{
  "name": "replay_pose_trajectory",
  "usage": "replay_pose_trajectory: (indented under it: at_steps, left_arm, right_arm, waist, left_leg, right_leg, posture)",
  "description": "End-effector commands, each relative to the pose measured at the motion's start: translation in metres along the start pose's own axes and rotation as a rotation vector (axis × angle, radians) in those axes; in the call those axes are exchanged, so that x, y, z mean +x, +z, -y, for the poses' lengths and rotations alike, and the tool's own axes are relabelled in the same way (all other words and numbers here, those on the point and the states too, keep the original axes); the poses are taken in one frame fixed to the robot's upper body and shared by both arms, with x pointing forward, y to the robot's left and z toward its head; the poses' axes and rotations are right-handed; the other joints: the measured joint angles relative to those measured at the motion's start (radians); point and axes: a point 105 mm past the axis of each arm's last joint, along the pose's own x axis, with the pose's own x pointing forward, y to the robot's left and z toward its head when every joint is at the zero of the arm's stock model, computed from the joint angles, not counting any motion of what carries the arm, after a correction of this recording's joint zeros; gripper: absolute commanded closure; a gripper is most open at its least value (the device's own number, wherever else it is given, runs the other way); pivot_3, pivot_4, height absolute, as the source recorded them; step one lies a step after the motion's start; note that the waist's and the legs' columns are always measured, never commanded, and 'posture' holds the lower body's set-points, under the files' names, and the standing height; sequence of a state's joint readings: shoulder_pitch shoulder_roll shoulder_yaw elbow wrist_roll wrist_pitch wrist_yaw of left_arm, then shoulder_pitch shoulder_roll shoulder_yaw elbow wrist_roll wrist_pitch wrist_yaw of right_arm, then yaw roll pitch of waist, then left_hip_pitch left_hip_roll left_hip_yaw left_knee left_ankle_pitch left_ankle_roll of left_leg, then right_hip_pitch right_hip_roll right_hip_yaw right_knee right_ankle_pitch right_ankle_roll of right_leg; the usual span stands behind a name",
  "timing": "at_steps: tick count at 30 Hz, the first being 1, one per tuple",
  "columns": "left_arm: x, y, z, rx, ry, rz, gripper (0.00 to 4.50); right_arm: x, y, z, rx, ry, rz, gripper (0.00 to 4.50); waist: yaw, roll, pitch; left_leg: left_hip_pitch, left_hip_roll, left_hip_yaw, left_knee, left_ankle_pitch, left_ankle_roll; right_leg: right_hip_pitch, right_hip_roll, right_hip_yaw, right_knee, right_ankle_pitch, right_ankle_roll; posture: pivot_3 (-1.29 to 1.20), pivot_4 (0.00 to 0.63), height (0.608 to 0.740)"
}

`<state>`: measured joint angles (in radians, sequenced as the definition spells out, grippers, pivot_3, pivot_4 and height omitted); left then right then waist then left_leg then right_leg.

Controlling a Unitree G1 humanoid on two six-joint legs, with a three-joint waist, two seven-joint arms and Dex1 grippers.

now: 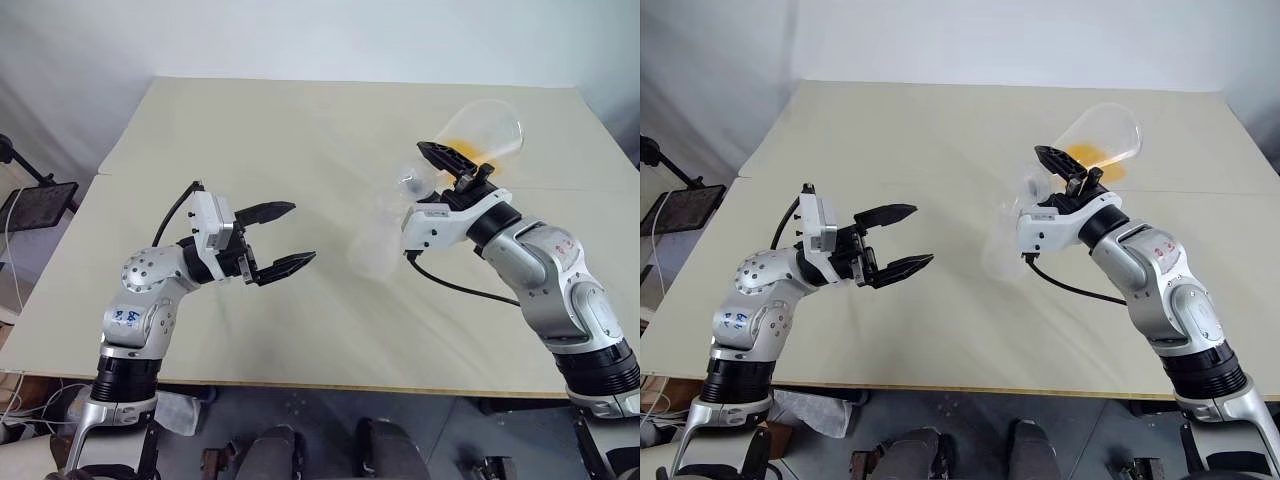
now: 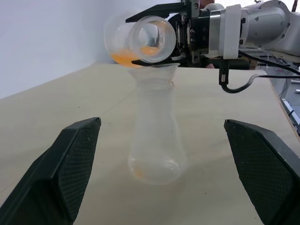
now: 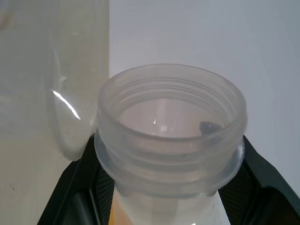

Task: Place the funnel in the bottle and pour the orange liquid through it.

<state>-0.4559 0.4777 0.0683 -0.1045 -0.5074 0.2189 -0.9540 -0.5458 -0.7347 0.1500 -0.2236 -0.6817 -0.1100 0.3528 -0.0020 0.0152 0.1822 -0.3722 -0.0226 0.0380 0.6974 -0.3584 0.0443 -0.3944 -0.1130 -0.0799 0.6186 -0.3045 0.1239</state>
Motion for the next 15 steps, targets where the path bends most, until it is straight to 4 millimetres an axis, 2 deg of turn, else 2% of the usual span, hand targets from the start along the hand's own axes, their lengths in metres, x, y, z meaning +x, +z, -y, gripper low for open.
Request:
replay_pose_trajectory:
  at_steps: [1, 15]
  left_arm:
    - [0.0039, 0.0107, 0.0008, 0.032, -0.011, 0.033, 0.0]
    - [0.0036, 0.0115, 0.0001, 0.037, -0.006, 0.034, 0.0]
  right_arm:
    - [-0.001, -0.0032, 0.0243, -0.075, -0.084, -0.001, 2.04]
    - [-0.0003, -0.0037, 0.0298, -0.171, -0.124, 0.012, 2.04]
  waist:
    - [0.0, 0.0, 0.0]
    - [0.0, 0.0, 0.0]
  left_leg:
    - [0.0, 0.0, 0.0, 0.0, 0.0, 0.0]
    - [0.0, 0.0, 0.0, 0.0, 0.0, 0.0]
  right_leg:
    - [0.0, 0.0, 0.0, 0.0, 0.0, 0.0]
    - [0.0, 0.0, 0.0, 0.0, 0.0, 0.0]
  posture:
    - [0.0, 0.15, 0.74]
    - [0.0, 0.15, 0.74]
